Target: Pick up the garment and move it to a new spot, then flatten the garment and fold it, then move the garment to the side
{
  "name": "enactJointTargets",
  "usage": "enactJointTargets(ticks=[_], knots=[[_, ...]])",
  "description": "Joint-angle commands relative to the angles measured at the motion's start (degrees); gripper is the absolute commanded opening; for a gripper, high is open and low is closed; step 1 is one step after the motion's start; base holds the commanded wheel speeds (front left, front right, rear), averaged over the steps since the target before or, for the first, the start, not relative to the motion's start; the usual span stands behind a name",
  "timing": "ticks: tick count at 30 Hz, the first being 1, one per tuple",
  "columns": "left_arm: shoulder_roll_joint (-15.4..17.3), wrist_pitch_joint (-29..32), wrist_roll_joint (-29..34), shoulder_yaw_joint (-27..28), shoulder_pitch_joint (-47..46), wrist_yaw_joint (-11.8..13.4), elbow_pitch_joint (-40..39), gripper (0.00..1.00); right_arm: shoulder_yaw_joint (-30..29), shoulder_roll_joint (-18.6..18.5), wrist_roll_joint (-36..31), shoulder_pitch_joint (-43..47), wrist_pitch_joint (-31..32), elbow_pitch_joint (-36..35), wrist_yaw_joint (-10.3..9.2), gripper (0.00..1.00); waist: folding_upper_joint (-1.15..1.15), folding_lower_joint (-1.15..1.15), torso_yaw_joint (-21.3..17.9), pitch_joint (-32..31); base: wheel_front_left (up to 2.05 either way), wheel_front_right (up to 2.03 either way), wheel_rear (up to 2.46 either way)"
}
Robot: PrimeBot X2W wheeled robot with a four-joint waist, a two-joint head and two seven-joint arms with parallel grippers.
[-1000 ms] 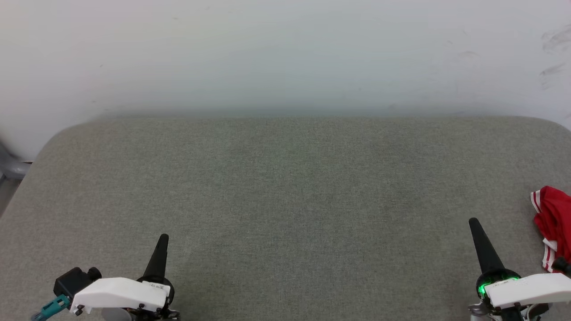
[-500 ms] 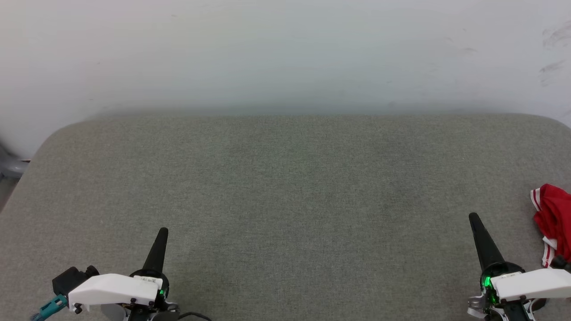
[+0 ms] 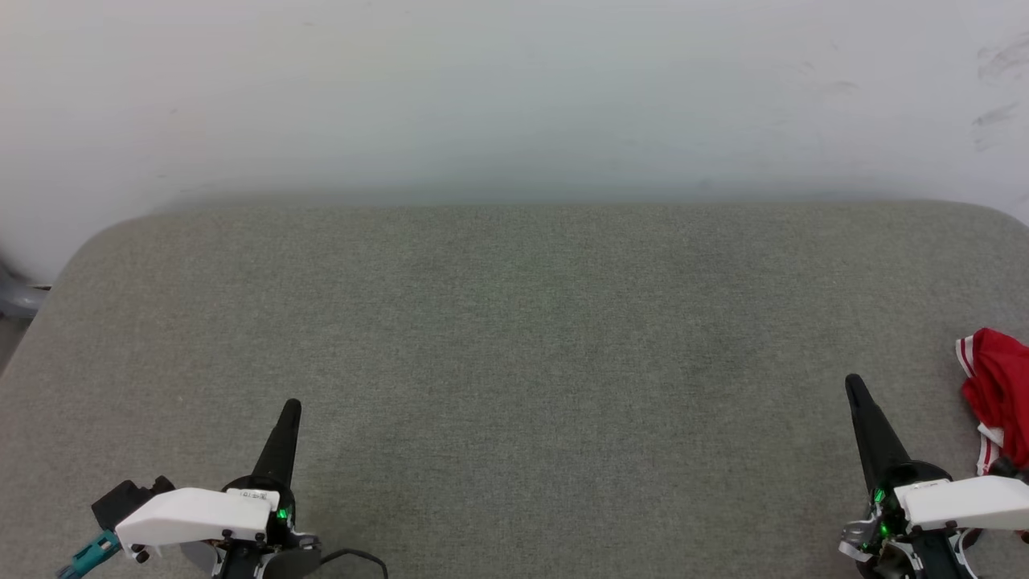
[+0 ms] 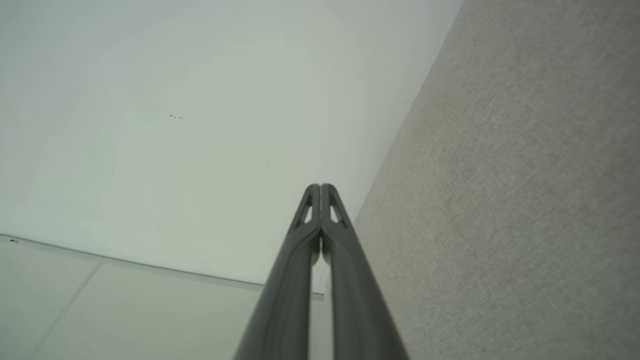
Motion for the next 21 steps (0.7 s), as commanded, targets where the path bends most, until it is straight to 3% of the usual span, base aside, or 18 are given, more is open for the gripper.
enactJointTargets(ticks=[1,21], knots=[[-0.1,0.34,-1.07,0.54,-1.18,-0.44,-0.05,0.0,-0.13,-0.25,1.34,-1.14,0.14,0.15,-0.01,0.0,0.0,0.0,-0.02,0.05,0.0,0.0,0.0],[-1.67,2.83,-8.67,3.02,-2.5,-2.16,0.96,0.0,-0.39,-0.03,10.66,-3.25,1.09,2.83,-0.02,0.0,0.0,0.0,-0.3,0.72,0.0,0.0,0.0]])
